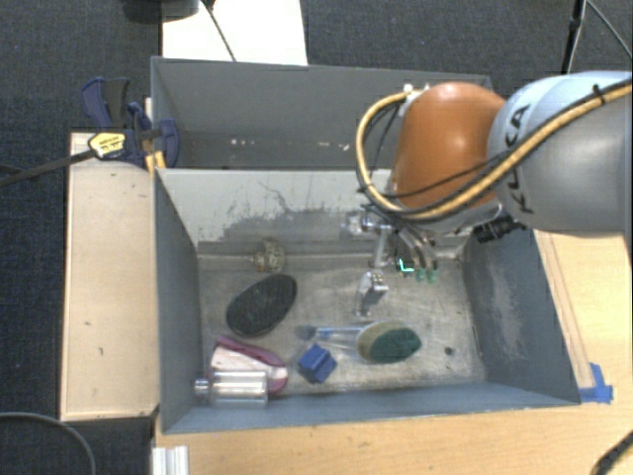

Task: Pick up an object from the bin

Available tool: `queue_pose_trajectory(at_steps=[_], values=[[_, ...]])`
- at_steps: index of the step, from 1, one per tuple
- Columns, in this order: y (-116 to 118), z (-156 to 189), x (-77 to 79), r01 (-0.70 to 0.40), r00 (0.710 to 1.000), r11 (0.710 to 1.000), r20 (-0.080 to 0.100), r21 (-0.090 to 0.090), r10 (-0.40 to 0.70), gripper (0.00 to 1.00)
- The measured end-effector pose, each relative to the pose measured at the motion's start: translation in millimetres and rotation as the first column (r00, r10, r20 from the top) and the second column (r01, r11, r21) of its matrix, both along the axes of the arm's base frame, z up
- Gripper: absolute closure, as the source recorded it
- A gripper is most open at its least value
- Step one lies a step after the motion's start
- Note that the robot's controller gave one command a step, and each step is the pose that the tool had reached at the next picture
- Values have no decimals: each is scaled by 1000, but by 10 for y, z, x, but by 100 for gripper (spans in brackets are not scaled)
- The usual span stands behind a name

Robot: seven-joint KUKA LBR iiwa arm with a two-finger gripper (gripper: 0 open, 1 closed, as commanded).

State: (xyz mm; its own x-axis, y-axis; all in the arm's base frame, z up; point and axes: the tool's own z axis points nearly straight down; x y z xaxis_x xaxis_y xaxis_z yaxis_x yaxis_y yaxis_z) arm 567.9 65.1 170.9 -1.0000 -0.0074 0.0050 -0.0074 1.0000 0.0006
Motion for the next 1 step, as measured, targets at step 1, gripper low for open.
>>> queue_pose_trajectory(at_steps=[1], values=[[-83,-731,-504,-178,984,984,1,1,178,0]])
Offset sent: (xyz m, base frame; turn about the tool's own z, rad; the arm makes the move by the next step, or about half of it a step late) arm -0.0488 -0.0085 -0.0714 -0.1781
